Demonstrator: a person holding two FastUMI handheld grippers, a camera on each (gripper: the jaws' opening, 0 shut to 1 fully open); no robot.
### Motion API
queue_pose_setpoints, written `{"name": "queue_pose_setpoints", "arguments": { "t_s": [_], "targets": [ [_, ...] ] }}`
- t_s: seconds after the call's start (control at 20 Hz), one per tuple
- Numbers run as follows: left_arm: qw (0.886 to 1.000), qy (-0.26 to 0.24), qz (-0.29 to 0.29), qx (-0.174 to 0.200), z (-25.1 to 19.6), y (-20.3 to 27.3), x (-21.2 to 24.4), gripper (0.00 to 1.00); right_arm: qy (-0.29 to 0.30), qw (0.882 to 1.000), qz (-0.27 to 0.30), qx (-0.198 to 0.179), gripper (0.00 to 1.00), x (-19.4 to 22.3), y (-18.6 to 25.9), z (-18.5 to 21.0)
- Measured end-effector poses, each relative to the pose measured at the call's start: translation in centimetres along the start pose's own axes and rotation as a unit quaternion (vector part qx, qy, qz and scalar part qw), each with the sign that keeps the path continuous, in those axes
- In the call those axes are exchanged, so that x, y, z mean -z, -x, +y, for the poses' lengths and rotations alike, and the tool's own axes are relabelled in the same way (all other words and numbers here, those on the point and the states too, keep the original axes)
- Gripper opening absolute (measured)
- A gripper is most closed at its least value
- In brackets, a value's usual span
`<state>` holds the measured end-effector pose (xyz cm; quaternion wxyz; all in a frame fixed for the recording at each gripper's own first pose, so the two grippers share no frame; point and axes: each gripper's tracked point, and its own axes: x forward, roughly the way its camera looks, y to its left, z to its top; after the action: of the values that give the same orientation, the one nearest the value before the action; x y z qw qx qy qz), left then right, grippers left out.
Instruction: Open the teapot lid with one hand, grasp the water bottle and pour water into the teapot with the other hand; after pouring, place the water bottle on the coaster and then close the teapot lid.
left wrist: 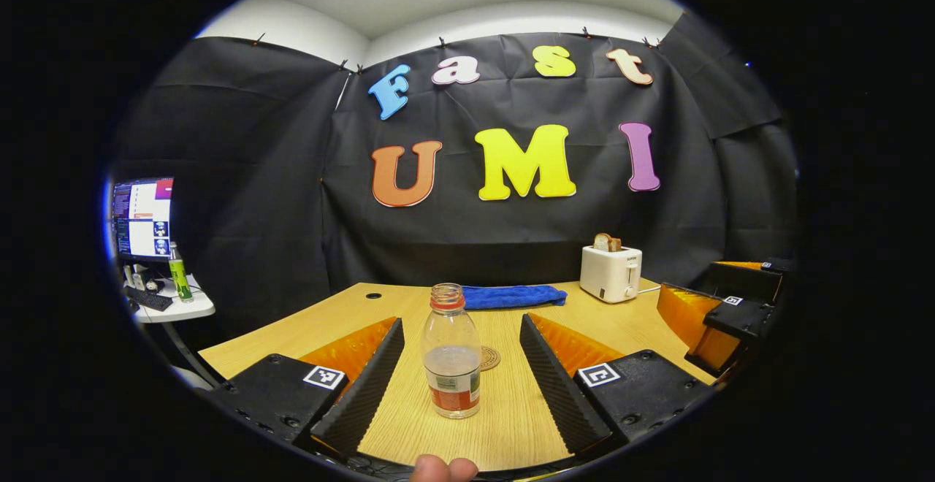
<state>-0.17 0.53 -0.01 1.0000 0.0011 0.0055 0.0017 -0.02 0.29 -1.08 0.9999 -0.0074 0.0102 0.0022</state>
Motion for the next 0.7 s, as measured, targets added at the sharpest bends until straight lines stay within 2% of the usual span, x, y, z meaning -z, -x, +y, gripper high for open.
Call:
{"name": "queue_pose_setpoints", "arguments": {
  "t_s": [0.4,0.55,0.6,0.7],
  "targets": [
    [1.000,-0.005,-0.001,-0.010,1.1,-0.4,0.0,0.99,0.008,0.999,0.042,-0.018,0.95,4.8,-2.5,1.7],
    [1.000,-0.001,0.003,-0.016,1.7,-0.6,0.2,1.00,0.009,0.997,0.064,-0.037,0.98,7.1,-3.8,3.3],
    [1.000,0.000,0.005,-0.018,2.1,-0.7,0.3,0.99,0.010,0.997,0.071,-0.041,0.94,7.8,-4.3,3.7],
    [1.000,-0.001,0.008,-0.022,2.5,-0.7,0.4,0.99,0.011,0.995,0.083,-0.046,0.95,9.0,-5.4,4.3]
  ]
}}
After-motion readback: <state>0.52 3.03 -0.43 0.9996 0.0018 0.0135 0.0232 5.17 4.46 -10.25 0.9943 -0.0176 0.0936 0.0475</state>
